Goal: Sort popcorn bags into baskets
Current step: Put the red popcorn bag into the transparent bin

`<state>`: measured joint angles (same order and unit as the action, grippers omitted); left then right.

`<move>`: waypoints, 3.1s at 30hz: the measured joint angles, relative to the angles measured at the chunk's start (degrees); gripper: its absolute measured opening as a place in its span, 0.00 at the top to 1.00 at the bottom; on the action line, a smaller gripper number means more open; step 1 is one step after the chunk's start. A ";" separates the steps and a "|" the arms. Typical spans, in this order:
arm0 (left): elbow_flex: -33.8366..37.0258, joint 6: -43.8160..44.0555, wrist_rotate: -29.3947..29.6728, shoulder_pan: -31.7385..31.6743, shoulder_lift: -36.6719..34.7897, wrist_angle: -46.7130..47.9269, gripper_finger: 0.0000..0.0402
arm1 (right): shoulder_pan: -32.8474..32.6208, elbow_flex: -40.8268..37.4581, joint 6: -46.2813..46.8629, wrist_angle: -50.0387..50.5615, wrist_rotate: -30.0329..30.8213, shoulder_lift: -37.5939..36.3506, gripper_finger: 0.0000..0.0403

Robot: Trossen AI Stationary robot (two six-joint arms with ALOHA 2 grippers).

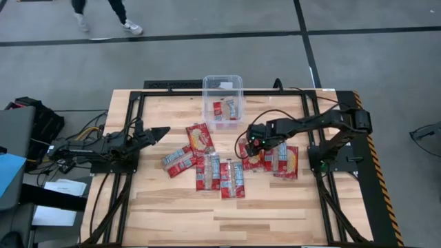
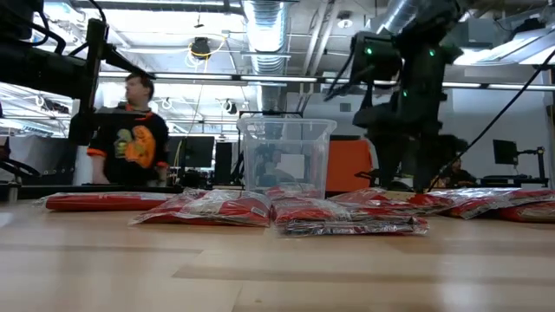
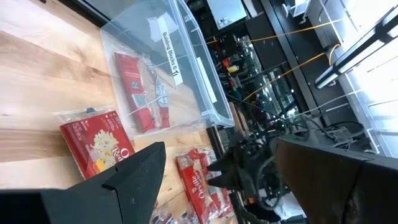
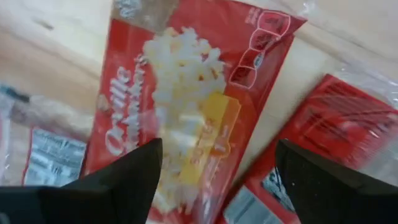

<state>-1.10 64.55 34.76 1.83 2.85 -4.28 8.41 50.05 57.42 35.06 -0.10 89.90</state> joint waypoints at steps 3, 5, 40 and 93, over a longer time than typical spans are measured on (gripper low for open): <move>0.00 0.01 0.00 0.00 -0.01 0.69 0.27 | 0.41 -3.12 2.02 -6.41 -0.22 0.10 0.17; 0.02 0.26 0.02 0.00 -0.02 0.92 0.27 | 0.43 -4.70 2.59 -9.79 -0.31 1.02 0.19; 0.02 -0.26 1.45 -0.02 0.00 0.93 0.27 | 0.19 5.09 -0.71 5.47 -7.60 -12.92 0.98; 0.02 -0.28 0.50 -0.04 0.00 0.93 0.27 | 25.16 54.05 -36.92 12.48 -5.89 25.10 0.57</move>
<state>-1.08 64.28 35.27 1.78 2.85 -3.35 33.57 104.10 20.50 47.55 -5.99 115.00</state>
